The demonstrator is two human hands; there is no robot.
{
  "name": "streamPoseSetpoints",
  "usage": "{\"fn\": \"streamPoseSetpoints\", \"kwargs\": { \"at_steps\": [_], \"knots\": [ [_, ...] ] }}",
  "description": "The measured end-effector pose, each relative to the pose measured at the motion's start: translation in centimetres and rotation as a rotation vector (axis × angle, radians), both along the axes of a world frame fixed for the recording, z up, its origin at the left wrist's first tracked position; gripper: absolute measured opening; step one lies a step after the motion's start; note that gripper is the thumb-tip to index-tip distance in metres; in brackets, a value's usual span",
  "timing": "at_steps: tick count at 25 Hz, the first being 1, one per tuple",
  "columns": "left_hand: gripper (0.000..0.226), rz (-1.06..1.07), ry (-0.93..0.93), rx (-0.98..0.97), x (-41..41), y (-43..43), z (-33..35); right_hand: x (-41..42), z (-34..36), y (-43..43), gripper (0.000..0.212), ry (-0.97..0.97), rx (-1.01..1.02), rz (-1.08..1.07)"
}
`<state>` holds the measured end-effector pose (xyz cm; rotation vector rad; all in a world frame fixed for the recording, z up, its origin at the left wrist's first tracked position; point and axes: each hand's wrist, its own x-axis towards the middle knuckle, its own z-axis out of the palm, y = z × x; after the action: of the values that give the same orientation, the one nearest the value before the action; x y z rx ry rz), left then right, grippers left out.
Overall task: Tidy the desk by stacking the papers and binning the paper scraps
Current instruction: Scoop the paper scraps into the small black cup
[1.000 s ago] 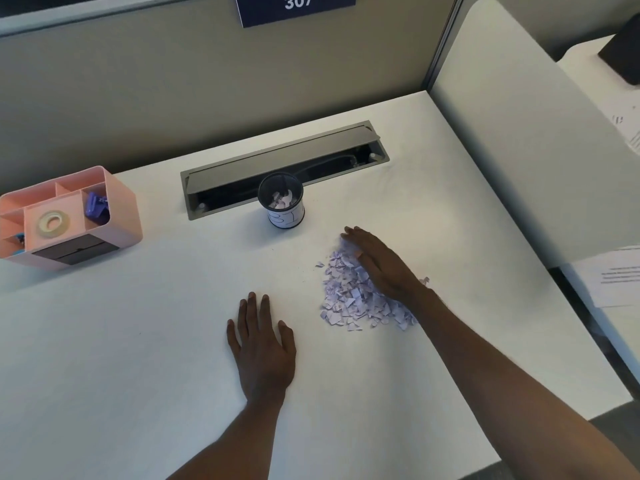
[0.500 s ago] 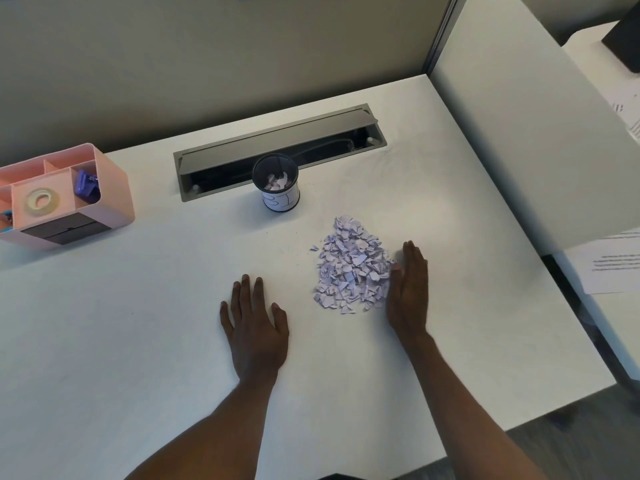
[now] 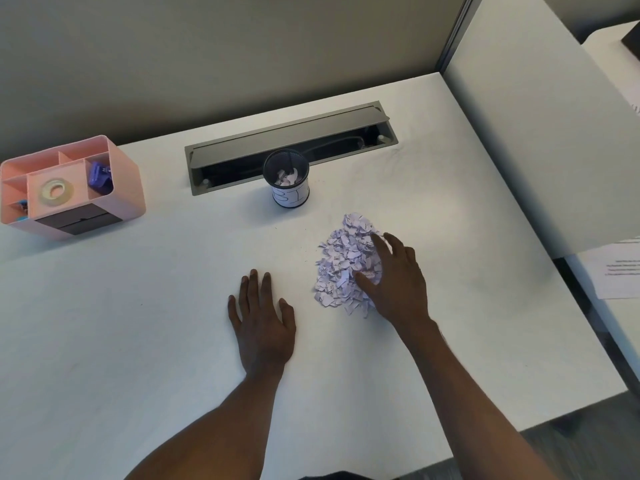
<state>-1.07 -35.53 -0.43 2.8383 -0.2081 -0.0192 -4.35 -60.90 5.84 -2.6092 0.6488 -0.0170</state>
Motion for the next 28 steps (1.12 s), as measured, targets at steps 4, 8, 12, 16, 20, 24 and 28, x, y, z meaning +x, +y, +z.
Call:
{"fn": "streamPoseSetpoints", "kwargs": {
  "at_steps": [4,8,12,16,20,24,28],
  "knots": [
    [0.061,-0.007,-0.007,-0.007,0.0,0.0,0.0,1.6,0.5,1.6,0.061,0.115,-0.083,0.091],
    [0.061,-0.008,-0.001,-0.012,-0.1,0.0,0.0,2.6,-1.2,2.4,0.023,0.035,-0.061,0.104],
    [0.061,-0.006,0.003,-0.021,-0.1,0.0,0.0,3.3,-2.1,1.3,0.013,-0.005,0.085,0.022],
    [0.061,-0.003,0.017,-0.015,0.0,-0.1,0.1,4.8,1.7,0.6,0.010,-0.129,0.185,0.054],
    [0.061,-0.007,0.034,-0.009,0.0,0.0,0.2,8.7,7.2,1.5,0.010,-0.316,0.338,0.087],
    [0.061,-0.013,0.047,-0.011,0.0,0.0,0.2,15.4,9.7,2.6,0.018,-0.354,0.402,0.096],
    [0.061,-0.009,0.067,-0.006,0.1,0.1,0.2,21.4,9.2,4.4,0.018,-0.229,0.279,0.184]
  ]
}}
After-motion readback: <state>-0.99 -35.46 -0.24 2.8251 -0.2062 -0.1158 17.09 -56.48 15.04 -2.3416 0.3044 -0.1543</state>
